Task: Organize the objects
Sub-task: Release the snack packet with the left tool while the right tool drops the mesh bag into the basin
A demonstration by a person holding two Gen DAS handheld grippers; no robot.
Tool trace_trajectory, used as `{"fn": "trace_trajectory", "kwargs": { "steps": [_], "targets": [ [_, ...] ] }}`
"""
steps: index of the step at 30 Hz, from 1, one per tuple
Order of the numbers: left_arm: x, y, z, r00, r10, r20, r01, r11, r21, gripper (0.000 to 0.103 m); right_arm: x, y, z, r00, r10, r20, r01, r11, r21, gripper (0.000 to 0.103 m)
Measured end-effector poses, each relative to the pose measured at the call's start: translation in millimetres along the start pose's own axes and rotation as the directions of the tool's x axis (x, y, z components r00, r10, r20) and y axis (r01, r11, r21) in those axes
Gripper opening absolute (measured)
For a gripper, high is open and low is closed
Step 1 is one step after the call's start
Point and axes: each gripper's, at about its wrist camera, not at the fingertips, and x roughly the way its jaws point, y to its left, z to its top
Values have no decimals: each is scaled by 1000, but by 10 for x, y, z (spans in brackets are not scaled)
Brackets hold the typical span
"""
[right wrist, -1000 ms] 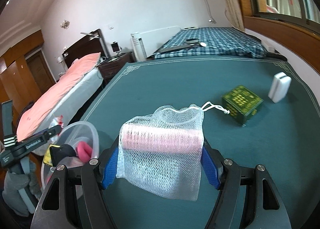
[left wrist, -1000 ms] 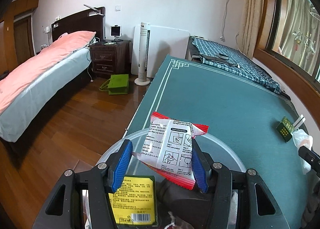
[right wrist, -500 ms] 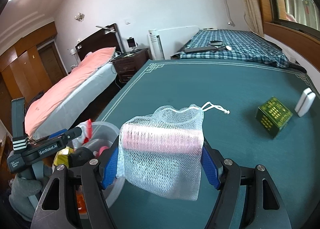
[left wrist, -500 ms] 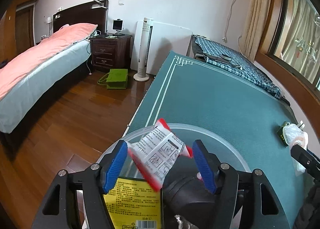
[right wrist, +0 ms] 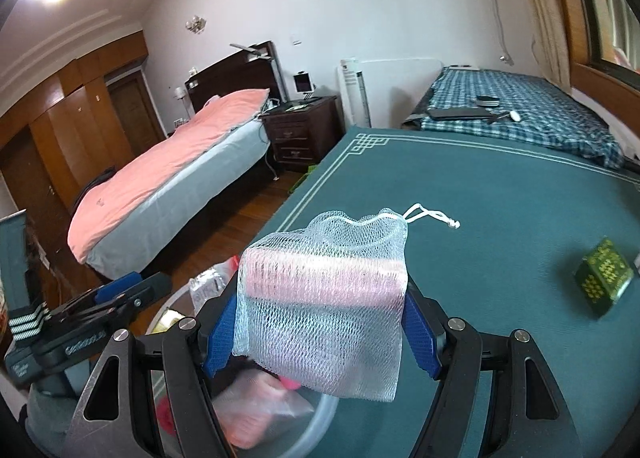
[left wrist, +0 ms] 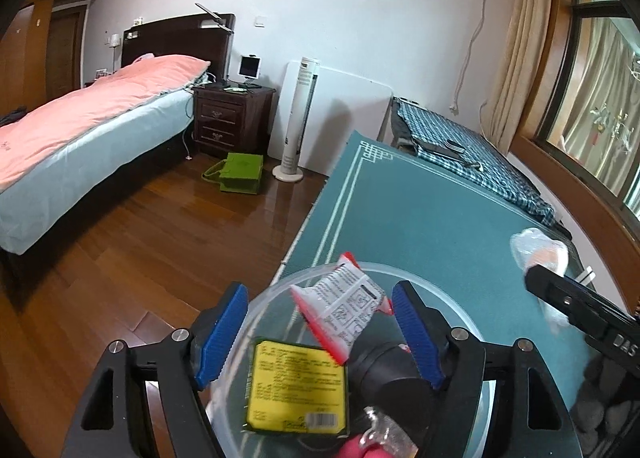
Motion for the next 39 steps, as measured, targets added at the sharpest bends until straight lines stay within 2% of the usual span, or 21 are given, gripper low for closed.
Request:
{"fn": "trace_trajectory", "kwargs": {
  "steps": [11, 15, 19, 27, 39],
  "targets": [
    [-92, 129, -62, 1000, 27, 14, -27, 999, -32, 80, 305, 238, 108, 996, 74, -54, -74, 997, -4, 74],
    [-90, 126, -68, 1000, 28, 14, -27, 999, -33, 80, 373, 297, 125, 992, 105, -72, -106, 994, -11, 81],
    [-106, 112, -79, 1000, 26, 15, -25, 999, -31, 80, 345, 312, 100, 990, 123, -73, -124, 992, -9, 82],
    [-153, 48, -90, 999, 25, 23, -24, 1000, -19, 80, 198, 74, 83, 991, 123, -53, -120, 991, 66, 82],
    [-230, -64, -110, 1000, 19, 25, -19, 1000, -1, 83, 4, -320, -61, 997, 68, -46, -61, 987, 150, 82]
  ]
}}
